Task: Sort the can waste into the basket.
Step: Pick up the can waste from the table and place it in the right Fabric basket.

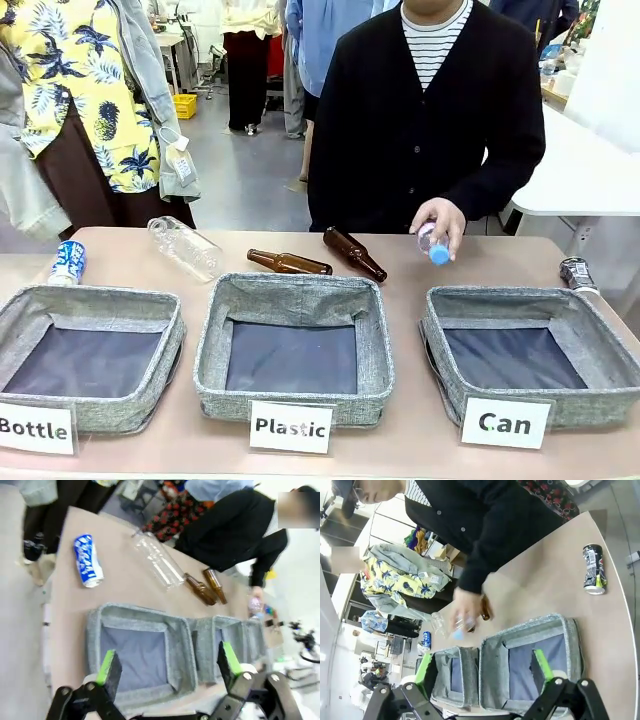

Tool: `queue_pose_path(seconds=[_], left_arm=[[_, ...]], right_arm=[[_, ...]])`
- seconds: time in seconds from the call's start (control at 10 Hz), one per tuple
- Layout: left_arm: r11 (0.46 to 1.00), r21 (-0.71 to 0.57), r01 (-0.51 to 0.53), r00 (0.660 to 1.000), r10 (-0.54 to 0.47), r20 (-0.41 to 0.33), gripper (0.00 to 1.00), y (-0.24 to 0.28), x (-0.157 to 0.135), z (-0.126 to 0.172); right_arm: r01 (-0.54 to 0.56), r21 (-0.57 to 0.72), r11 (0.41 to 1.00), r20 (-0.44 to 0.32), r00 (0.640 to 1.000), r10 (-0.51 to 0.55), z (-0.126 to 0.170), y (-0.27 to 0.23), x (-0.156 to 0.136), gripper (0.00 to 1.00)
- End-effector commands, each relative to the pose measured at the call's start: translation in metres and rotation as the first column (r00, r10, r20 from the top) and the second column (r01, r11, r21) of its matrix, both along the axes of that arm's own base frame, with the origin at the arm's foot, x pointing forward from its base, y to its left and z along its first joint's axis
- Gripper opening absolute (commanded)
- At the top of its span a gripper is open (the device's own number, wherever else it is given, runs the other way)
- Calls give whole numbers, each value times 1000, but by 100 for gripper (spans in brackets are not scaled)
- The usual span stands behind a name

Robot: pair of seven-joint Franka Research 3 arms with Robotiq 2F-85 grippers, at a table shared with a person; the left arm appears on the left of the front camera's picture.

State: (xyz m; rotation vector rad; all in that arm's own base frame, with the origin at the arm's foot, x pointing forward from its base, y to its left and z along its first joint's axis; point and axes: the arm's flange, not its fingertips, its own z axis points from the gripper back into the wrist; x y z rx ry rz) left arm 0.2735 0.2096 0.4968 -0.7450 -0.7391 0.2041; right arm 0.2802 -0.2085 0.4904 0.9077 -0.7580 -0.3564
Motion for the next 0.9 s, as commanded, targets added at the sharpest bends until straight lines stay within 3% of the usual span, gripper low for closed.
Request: queue_pose_path(seconds=[0.0, 0.1, 0.3, 0.6, 0.7, 0.8], left_arm=[[967, 255, 19, 990, 16, -137, 100, -28, 31, 35], [918, 394, -55, 975, 134, -177, 100, -39, 55, 49], [828, 561, 9, 950, 167, -262, 100, -54, 108, 69], [847, 519, 118, 913, 113, -391, 100, -68, 180, 69], [865, 483, 134, 917, 77, -391, 100, -74, 195, 71], [895, 437, 86, 928, 88, -362, 100, -81, 201, 77]], right_arm=[[-10, -9, 1000, 29, 1000, 10, 1, -3, 2, 100], [-10, -9, 1000, 29, 1000, 10, 1, -3, 2, 100], [-10, -9, 1000, 29, 1000, 10, 1, -3, 2, 100], [-10, -9, 1000, 29, 1000, 10, 1, -3, 2, 100], [-10, -9, 1000, 29, 1000, 10, 1, -3, 2, 100], [-10, -9, 1000, 29, 1000, 10, 1, -3, 2, 100]])
